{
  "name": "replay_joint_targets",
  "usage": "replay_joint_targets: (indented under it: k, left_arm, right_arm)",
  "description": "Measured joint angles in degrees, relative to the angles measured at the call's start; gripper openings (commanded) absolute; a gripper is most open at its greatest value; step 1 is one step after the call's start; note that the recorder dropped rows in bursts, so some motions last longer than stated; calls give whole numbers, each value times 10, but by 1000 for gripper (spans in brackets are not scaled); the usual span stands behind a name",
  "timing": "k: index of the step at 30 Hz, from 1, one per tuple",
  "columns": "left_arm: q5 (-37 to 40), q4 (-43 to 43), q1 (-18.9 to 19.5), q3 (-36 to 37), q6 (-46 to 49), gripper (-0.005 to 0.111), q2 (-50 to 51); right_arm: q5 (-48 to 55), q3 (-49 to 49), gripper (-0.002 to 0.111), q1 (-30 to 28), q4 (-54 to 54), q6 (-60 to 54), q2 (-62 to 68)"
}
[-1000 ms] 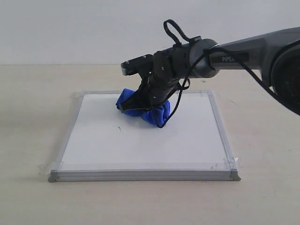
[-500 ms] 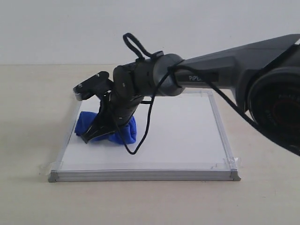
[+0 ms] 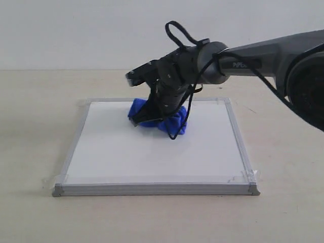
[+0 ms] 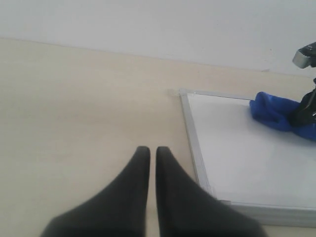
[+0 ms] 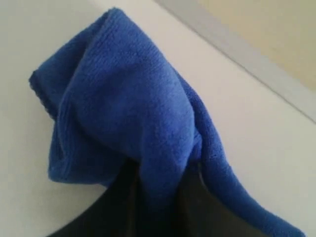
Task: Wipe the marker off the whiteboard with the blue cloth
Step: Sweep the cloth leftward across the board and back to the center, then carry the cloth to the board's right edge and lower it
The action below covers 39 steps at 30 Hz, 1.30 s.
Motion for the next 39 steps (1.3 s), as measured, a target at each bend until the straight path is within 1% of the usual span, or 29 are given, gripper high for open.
replay_joint_targets:
  k: [4, 8, 10, 15, 17, 19, 21, 23, 26, 28, 30, 33, 34, 35, 36, 37, 39]
  left_arm:
    - [0, 0, 0, 0, 0, 4, 0]
    - [0, 0, 0, 0, 0, 4, 0]
    - [0, 0, 0, 0, 0, 4, 0]
    - [0, 0, 0, 0, 0, 4, 0]
    - [0, 0, 0, 0, 0, 4, 0]
    - [0, 0, 0, 0, 0, 4, 0]
    - [0, 0, 0, 0, 0, 4, 0]
    - [0, 0, 0, 0, 0, 4, 0]
    - [0, 0, 0, 0, 0, 4, 0]
    - [0, 0, 0, 0, 0, 4, 0]
    - [0, 0, 0, 0, 0, 4, 0]
    - [0, 0, 0, 0, 0, 4, 0]
    - [0, 0, 0, 0, 0, 4, 0]
    - [0, 0, 0, 0, 0, 4, 0]
    - [0, 0, 0, 0, 0, 4, 0]
    - [0, 0, 0, 0, 0, 4, 0]
    - [0, 0, 0, 0, 0, 4, 0]
  right_arm:
    - [18, 0, 0, -8, -33, 28, 0]
    - [41, -3, 0, 16, -23, -14, 0]
    - [49, -6, 0, 35, 24, -67, 0]
    - [49, -6, 0, 93, 205, -228, -1]
    - [49, -6, 0, 113, 239, -261, -1]
    - [49, -6, 0, 122, 244, -267, -1]
    - [49, -6, 0, 120, 214, -231, -1]
    - [49, -6, 0, 113, 158, -161, -1]
    - [55, -6, 0, 91, 26, -31, -2]
    - [74, -6, 0, 60, -63, 35, -2]
    - [96, -6, 0, 31, -117, 70, -1]
    - [130, -6, 0, 0, -142, 92, -1]
    - [131, -6, 0, 0, -132, 79, -1]
    - [132, -6, 0, 1, -88, 21, -1]
    - [132, -6, 0, 1, -62, -7, -4]
    - [125, -6, 0, 3, 16, -66, -11]
    - [112, -2, 0, 17, 106, -105, -20]
